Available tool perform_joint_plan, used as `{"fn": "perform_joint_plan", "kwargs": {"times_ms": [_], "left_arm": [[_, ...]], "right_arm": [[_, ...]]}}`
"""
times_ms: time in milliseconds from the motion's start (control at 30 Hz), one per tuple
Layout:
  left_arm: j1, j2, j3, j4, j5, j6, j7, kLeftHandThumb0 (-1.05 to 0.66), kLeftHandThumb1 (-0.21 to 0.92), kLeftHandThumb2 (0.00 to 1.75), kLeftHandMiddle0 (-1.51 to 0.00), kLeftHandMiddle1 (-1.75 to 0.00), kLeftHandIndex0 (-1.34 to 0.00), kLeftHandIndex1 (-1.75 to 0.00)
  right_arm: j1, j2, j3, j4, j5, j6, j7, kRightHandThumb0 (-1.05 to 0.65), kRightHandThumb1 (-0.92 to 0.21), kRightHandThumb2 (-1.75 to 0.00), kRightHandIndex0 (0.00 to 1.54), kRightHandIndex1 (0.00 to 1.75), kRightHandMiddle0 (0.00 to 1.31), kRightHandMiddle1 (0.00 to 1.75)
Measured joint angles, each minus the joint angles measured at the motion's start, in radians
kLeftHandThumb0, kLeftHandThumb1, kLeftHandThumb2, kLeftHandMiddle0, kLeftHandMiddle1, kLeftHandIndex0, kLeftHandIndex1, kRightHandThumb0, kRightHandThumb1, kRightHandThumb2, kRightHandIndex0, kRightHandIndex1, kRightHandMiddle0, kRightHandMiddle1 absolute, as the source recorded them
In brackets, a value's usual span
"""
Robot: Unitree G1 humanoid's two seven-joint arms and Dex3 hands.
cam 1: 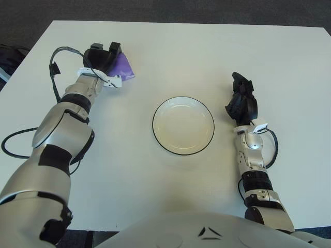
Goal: Put the tissue paper into the plate.
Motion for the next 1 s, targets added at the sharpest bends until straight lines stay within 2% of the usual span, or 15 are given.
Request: {"fn": "perform_joint_plan", "kwargs": {"times_ms": [533, 767, 1000], "left_arm": [[0.01, -0.047, 0.104, -0.094, -0.095, -0.205, 0.064, -0.46, 0.35, 1.27, -1.14, -1.75, -0.58, -1.75], [0.01, -0.048, 0.152, -0.173, -0.137, -0.296, 0.066, -0.47, 0.32, 1.31, -1.15, -1.75, -0.6, -1.75], [0.012, -0.045, 0.181, -0.266, -0.17, -0.365, 0.019, -0.48, 0.3, 1.33, -1.16, -1.75, -0.62, -1.75]], "right_arm": [[-0.004, -0.002, 0.0, 0.004, 0.0, -0.006, 0.012, -0.45, -0.92, -0.97, 0.37, 0.06, 0.0, 0.72], [-0.004, 0.0, 0.0, 0.005, 0.0, -0.006, 0.016, -0.45, -0.92, -0.97, 0.38, 0.06, 0.0, 0.73], [-0.005, 0.003, 0.0, 0.009, 0.0, -0.006, 0.018, -0.46, -0.92, -0.97, 0.38, 0.06, 0.0, 0.74]]}}
